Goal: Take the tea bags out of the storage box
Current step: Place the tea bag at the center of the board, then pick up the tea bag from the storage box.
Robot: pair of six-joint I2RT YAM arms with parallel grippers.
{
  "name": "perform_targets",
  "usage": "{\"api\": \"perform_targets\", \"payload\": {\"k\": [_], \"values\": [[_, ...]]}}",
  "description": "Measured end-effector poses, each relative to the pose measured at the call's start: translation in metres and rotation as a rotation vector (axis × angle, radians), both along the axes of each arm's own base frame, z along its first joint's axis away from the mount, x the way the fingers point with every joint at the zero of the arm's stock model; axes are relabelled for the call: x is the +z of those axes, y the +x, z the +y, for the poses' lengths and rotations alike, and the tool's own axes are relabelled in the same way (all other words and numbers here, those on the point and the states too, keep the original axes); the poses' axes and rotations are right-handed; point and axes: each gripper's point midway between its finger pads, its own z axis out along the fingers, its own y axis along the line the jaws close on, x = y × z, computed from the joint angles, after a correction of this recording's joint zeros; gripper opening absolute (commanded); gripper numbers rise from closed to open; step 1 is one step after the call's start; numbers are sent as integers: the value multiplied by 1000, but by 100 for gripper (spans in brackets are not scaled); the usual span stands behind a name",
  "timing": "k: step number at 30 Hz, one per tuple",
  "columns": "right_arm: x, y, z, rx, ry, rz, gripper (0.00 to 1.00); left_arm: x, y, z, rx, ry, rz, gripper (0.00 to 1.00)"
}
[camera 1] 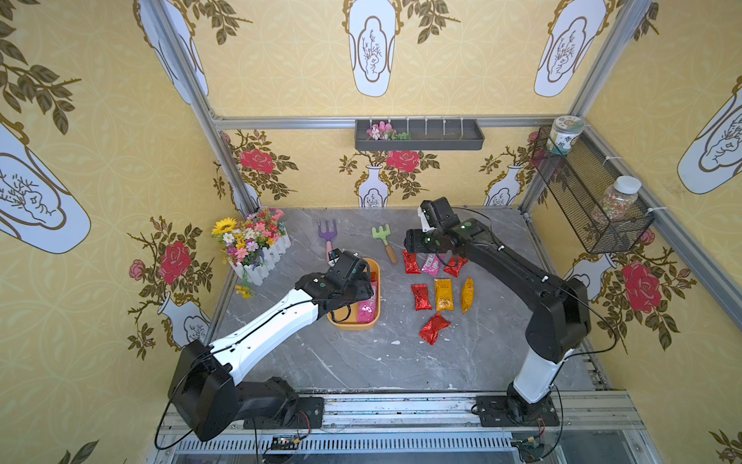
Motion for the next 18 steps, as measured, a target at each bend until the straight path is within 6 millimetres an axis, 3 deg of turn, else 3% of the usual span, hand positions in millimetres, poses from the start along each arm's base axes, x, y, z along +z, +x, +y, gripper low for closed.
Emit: {"api": "perform_targets", "payload": {"k": [4, 9, 18], "values": [[19, -42, 4, 69, 16, -35, 78, -28, 5, 0, -26, 73, 59, 75], [31, -83, -4, 112, 34, -58, 78, -49, 5, -5, -51, 85, 94, 79], [36, -118, -24, 110, 56, -74, 78, -79, -2, -8, -82, 89, 150, 81]]}}
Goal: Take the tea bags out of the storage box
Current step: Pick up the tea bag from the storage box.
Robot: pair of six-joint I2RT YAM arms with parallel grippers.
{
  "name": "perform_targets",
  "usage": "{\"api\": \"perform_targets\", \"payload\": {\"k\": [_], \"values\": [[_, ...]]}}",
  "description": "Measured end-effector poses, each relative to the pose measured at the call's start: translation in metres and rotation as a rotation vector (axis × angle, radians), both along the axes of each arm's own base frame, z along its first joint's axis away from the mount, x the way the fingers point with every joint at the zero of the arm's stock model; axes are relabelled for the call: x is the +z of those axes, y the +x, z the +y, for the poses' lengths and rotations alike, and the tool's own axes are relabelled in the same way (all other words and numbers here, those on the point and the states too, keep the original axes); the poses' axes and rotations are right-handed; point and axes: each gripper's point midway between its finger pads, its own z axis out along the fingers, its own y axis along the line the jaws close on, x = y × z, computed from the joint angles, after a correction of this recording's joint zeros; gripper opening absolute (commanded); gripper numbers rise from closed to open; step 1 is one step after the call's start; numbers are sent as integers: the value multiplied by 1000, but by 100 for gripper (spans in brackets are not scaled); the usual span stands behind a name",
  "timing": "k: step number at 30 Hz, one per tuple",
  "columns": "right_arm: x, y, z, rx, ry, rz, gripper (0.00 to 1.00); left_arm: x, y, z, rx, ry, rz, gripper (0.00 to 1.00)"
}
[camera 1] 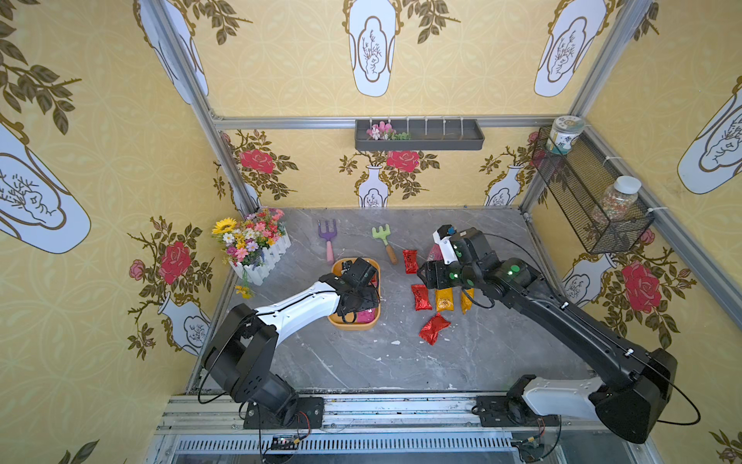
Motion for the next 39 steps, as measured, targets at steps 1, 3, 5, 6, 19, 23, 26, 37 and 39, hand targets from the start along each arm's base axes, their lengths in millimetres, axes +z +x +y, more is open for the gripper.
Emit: {"api": "perform_targets", "payload": {"k": [1, 3, 5, 6, 19, 23, 26, 37, 39], "values": [[2, -2, -2, -5, 4, -2, 78, -3, -1, 0, -4, -1, 8, 81], [2, -5, -5, -16, 8, 3, 78, -6, -3, 0, -11, 3, 14, 82], [1, -7, -7, -17, 7, 6, 78, -7, -2, -3, -18, -3, 15, 84], [-1, -8, -7, -18, 7, 10, 78, -9, -1, -4, -24, -1, 13, 84], [-17, -15, 1, -1, 23, 68, 78, -28, 10, -8, -62, 89, 22, 78], [-12, -16, 1, 1, 31, 56, 78, -28, 15, -9, -60, 102, 12, 68], [-11, -17, 1, 1, 36, 50, 78, -28, 17, -7, -59, 115, 7, 64], [-20, -20, 0, -6, 34, 69, 78, -15, 20, -5, -54, 123, -18, 50], [-24, -22, 0, -5, 30, 77, 78, -9, 20, -5, -57, 120, -28, 50]]}}
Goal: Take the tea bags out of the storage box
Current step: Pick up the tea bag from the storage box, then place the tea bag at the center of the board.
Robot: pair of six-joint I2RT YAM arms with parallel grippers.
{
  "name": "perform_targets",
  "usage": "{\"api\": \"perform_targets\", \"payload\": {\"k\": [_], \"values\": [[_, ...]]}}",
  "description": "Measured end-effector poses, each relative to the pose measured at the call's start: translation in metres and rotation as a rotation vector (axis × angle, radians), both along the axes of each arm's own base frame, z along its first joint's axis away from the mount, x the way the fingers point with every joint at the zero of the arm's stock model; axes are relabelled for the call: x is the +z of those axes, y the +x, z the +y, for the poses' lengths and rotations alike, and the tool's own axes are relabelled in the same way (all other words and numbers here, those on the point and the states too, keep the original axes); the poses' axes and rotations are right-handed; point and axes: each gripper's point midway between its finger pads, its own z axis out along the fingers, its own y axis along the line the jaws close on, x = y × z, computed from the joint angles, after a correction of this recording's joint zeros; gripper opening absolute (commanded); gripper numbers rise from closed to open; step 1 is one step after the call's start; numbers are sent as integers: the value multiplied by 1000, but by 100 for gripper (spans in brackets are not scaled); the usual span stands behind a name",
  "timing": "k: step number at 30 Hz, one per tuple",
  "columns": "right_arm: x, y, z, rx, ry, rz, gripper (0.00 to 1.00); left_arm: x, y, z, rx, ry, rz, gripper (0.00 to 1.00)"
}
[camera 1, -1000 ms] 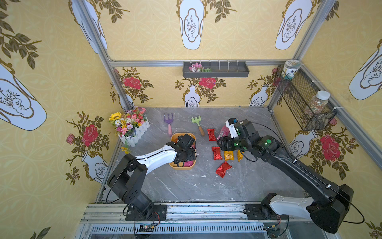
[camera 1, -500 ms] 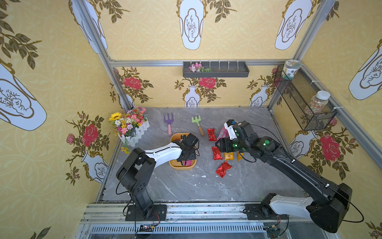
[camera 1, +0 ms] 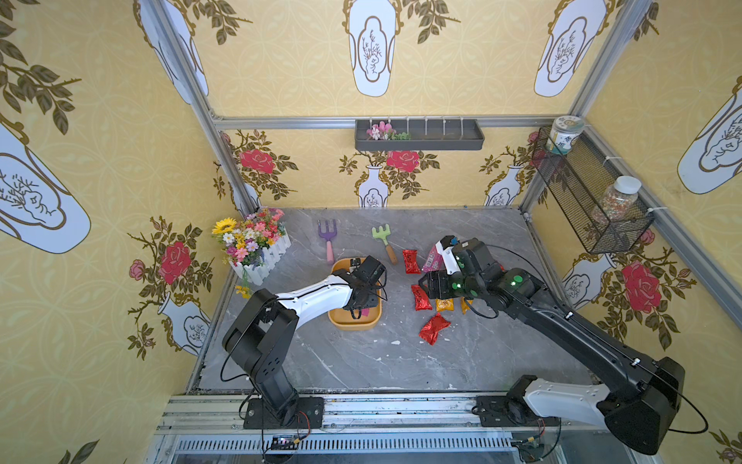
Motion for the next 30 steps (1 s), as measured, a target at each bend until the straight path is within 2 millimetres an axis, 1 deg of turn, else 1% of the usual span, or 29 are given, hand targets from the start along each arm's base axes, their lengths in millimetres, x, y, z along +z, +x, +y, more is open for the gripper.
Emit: {"api": "perform_targets", "payload": {"k": [5, 9, 12, 17, 21, 23, 27, 30], "values": [[-14, -7, 2, 13, -11, 30, 77, 18, -2, 3, 1, -17, -28, 50], [-22, -11, 3, 9, -12, 52, 76, 35, -3, 3, 0, -44, -51, 48], [-21, -13, 2, 9, -6, 44, 77, 53, -2, 1, -3, -77, -79, 48], [-10, -15, -1, 4, 13, 16, 77, 91, -1, -11, -14, -176, -124, 48], [-2, -20, -12, -16, 11, -8, 77, 113, -6, -30, -47, -260, -137, 48], [1, -25, -20, -28, 13, -16, 77, 122, -14, -46, -82, -316, -128, 48], [6, -33, -38, -62, 12, -32, 77, 127, -28, -77, -141, -392, -108, 49], [10, -43, -51, -84, 18, -41, 78, 120, -42, -107, -186, -451, -78, 49]]}}
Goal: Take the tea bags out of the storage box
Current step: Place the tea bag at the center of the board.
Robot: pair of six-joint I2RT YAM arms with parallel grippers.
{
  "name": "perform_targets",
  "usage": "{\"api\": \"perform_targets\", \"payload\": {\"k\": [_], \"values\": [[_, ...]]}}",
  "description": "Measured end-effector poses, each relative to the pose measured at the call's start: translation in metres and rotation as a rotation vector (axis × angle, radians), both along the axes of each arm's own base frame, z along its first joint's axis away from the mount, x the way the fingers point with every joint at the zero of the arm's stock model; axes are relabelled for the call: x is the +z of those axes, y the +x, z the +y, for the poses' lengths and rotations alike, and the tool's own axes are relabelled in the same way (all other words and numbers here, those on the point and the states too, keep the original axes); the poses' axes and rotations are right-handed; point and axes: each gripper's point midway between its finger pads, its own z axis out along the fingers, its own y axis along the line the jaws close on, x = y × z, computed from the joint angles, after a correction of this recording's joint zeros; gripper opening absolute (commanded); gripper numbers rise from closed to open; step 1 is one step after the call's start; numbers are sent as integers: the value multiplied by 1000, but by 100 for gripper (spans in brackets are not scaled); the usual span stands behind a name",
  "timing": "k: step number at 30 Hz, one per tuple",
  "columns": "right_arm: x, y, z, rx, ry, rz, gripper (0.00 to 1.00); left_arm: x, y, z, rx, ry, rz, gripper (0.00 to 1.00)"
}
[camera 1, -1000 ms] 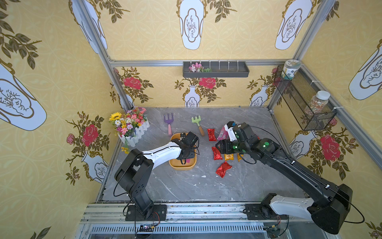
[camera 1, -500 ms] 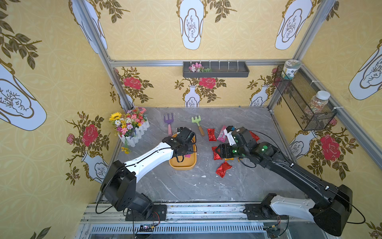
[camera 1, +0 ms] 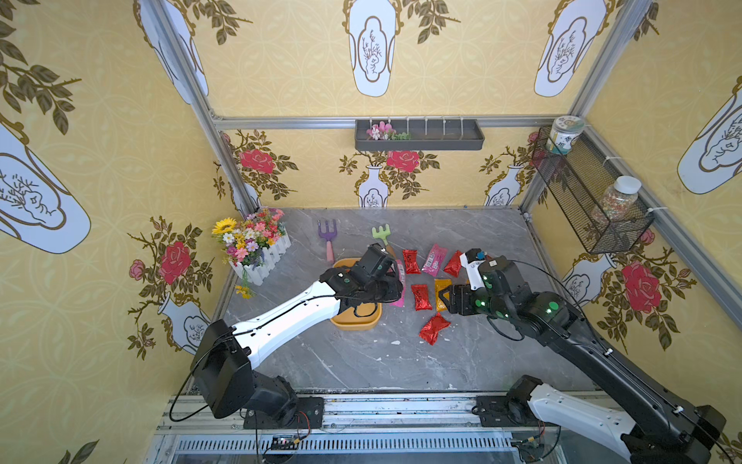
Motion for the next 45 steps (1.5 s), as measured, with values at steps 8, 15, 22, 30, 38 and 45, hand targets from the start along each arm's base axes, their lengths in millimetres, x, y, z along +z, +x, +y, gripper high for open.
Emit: {"api": "perform_targets", "payload": {"k": [8, 15, 22, 30, 38, 45], "values": [[17, -28, -35, -92, 35, -37, 80, -41, -36, -87, -127, -100, 95, 49], [43, -54, -62, -166, 97, -83, 80, -78, -50, -159, -207, -170, 159, 48], [54, -68, -75, -177, 93, -90, 81, -104, -54, -183, -212, -204, 216, 50], [39, -68, -75, -179, 56, -50, 81, -66, -51, -187, -219, -272, 164, 58], [35, -52, -61, -167, 55, -35, 82, 4, -37, -154, -169, -285, 29, 73], [16, -27, -25, -86, 47, 37, 81, 12, -3, -68, 9, -187, -15, 79]]}}
